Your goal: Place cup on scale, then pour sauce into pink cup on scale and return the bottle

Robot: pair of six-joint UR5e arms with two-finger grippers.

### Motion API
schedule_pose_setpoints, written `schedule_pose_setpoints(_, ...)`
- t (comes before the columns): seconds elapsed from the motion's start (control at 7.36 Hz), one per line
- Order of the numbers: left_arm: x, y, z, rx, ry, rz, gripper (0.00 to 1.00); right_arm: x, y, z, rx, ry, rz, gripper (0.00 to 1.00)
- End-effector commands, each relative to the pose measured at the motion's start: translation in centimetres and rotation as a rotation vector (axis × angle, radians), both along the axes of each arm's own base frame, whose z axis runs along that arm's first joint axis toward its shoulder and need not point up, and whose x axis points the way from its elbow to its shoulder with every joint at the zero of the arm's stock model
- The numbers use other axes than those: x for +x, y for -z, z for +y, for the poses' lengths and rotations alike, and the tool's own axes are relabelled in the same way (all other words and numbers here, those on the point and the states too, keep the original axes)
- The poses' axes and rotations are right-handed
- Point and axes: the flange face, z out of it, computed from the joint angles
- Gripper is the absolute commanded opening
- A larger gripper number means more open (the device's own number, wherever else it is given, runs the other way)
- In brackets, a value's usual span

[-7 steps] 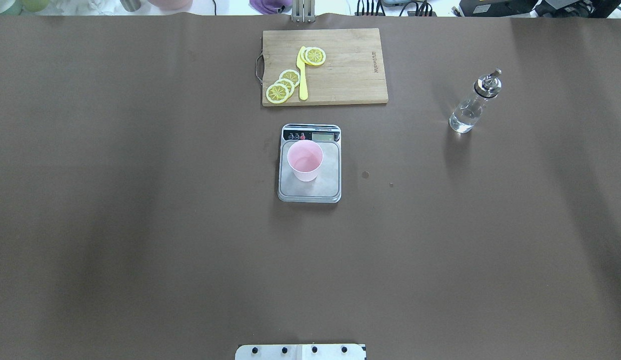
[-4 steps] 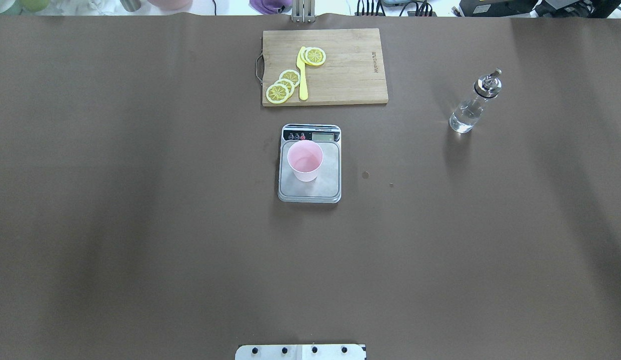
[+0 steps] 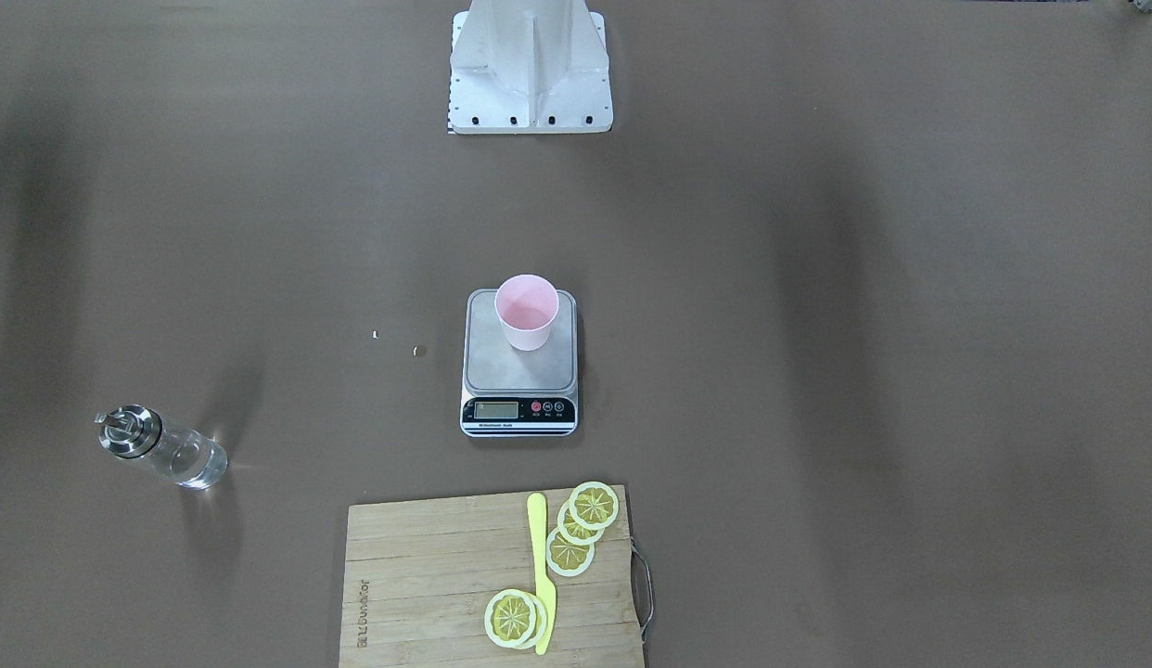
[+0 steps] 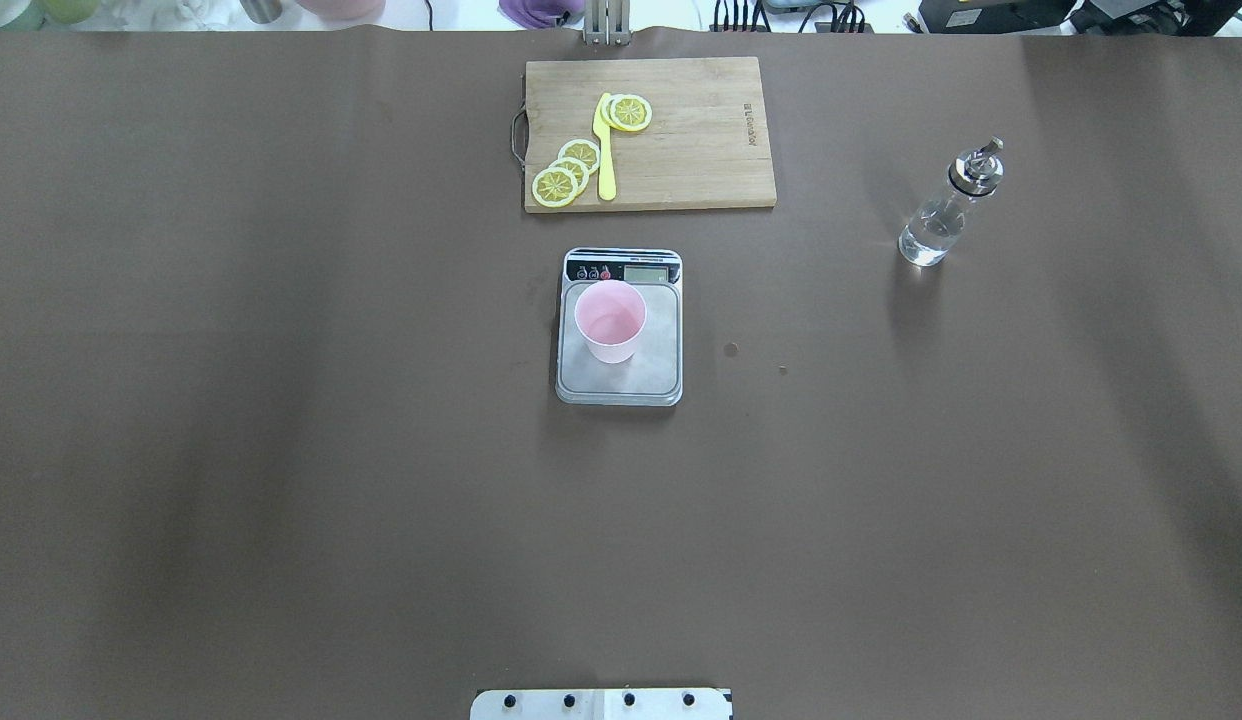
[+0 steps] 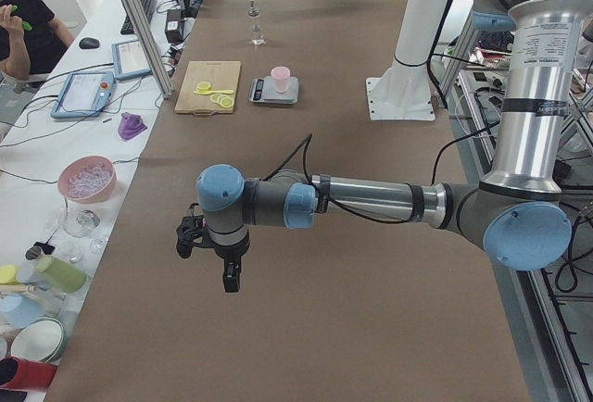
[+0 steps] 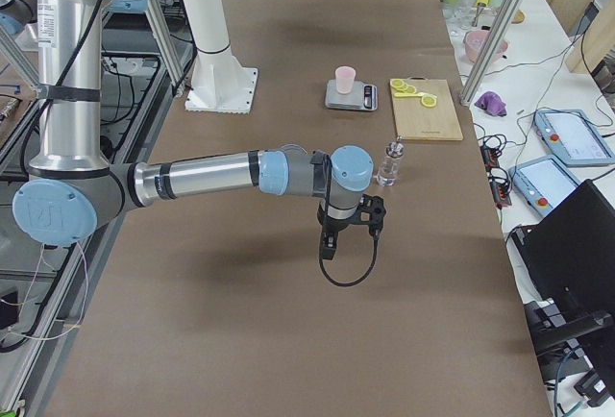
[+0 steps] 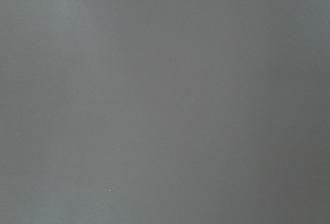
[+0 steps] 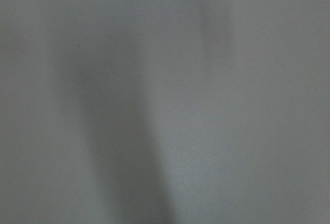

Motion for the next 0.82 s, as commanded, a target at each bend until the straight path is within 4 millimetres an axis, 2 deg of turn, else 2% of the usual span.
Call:
schedule_pose_setpoints(0.0, 0.03, -0.07, 0.03, -0.003, 0.0, -0.001, 0.99, 0.3, 0.14, 0.0, 0.009, 0.0, 0.006, 1.0)
schedule_pose_setpoints(0.68, 0.04, -0.22, 0.11, -0.007, 0.001, -0.001, 0.99, 0.22, 0.05, -0.49, 0.01, 0.0, 0.0, 1.0)
